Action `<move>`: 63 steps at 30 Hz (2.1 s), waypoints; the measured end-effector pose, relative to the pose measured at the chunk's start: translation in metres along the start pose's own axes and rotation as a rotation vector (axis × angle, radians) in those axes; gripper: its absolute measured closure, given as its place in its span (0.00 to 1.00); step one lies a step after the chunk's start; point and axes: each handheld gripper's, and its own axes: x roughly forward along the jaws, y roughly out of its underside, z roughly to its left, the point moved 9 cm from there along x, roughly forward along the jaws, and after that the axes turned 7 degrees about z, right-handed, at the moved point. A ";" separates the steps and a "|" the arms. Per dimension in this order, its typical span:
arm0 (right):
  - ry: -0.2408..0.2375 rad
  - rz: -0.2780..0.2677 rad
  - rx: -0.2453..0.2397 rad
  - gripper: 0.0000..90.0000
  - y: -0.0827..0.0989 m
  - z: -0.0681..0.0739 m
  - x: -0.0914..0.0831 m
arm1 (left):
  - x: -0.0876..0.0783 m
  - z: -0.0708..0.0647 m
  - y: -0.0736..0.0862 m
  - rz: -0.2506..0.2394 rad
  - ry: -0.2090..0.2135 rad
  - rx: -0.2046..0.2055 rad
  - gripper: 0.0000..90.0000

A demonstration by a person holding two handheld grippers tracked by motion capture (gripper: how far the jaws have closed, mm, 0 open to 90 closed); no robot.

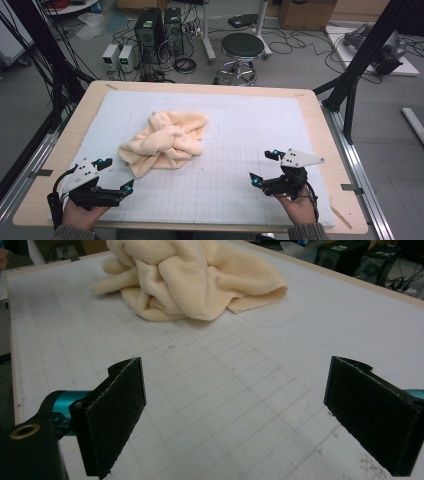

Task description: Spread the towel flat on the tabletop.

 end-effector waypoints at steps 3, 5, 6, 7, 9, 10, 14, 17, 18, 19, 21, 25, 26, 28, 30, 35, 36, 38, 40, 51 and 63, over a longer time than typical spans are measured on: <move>-0.010 -0.008 0.002 0.10 -0.009 -0.001 0.004 | 0.000 0.000 0.000 0.001 0.001 0.000 0.02; -0.016 -0.010 -0.002 0.10 -0.015 -0.001 0.007 | 0.000 0.000 0.000 -0.002 0.001 -0.003 0.02; -0.017 -0.013 -0.005 0.10 -0.018 -0.002 0.008 | 0.000 0.001 0.000 0.000 0.002 -0.001 0.02; -0.021 -0.010 -0.003 0.10 -0.020 -0.002 0.009 | 0.001 0.001 -0.001 0.000 0.002 -0.001 0.02; -0.024 -0.014 -0.010 0.10 -0.027 -0.002 0.012 | 0.001 0.002 -0.002 -0.004 0.003 -0.003 0.02; -0.023 -0.014 -0.011 0.10 -0.031 -0.002 0.014 | 0.001 0.002 -0.002 -0.005 0.003 -0.007 0.02; -0.031 -0.013 -0.026 0.10 -0.048 -0.003 0.023 | 0.002 0.001 -0.002 -0.003 0.007 -0.008 0.02; -0.048 -0.015 -0.033 0.10 -0.063 -0.001 0.036 | 0.004 0.001 -0.003 -0.003 0.008 -0.005 0.02; -0.065 -0.012 -0.037 0.10 -0.071 0.001 0.044 | 0.004 0.001 -0.003 -0.001 0.010 -0.002 0.02; -0.066 -0.015 -0.043 0.10 -0.075 0.001 0.048 | 0.004 0.001 -0.003 0.002 0.011 -0.002 0.02; -0.081 -0.014 -0.048 0.10 -0.083 0.003 0.055 | 0.004 0.001 -0.003 0.002 0.012 -0.002 0.02; -0.097 -0.020 -0.059 0.10 -0.097 0.007 0.069 | 0.004 0.002 -0.003 0.000 0.010 -0.005 0.02; -0.104 -0.021 -0.059 0.10 -0.100 0.007 0.073 | 0.004 0.002 -0.003 -0.001 0.011 -0.006 0.02; -0.114 -0.026 -0.058 0.10 -0.106 0.010 0.079 | 0.004 0.003 -0.002 0.003 0.010 -0.005 0.02; -0.116 -0.023 -0.063 0.10 -0.109 0.010 0.082 | 0.004 0.003 -0.002 0.003 0.009 -0.006 0.02; -0.146 -0.028 -0.077 0.10 -0.131 0.020 0.101 | 0.004 0.003 -0.003 0.003 0.010 -0.006 0.02; -0.146 -0.028 -0.077 0.10 -0.131 0.020 0.101 | 0.004 0.003 -0.003 0.003 0.009 -0.005 0.02; -0.155 -0.018 -0.098 0.10 -0.141 0.026 0.112 | 0.004 0.003 -0.003 0.003 0.008 -0.008 0.02; -0.165 -0.015 -0.100 0.10 -0.148 0.031 0.119 | 0.004 0.003 -0.003 0.002 0.009 -0.008 0.02; -0.224 0.044 -0.131 0.13 -0.156 0.056 0.174 | 0.006 0.003 -0.003 0.004 0.011 -0.005 0.02; -0.281 0.137 -0.096 0.22 -0.132 0.067 0.235 | 0.006 0.002 -0.002 0.007 0.019 -0.002 0.02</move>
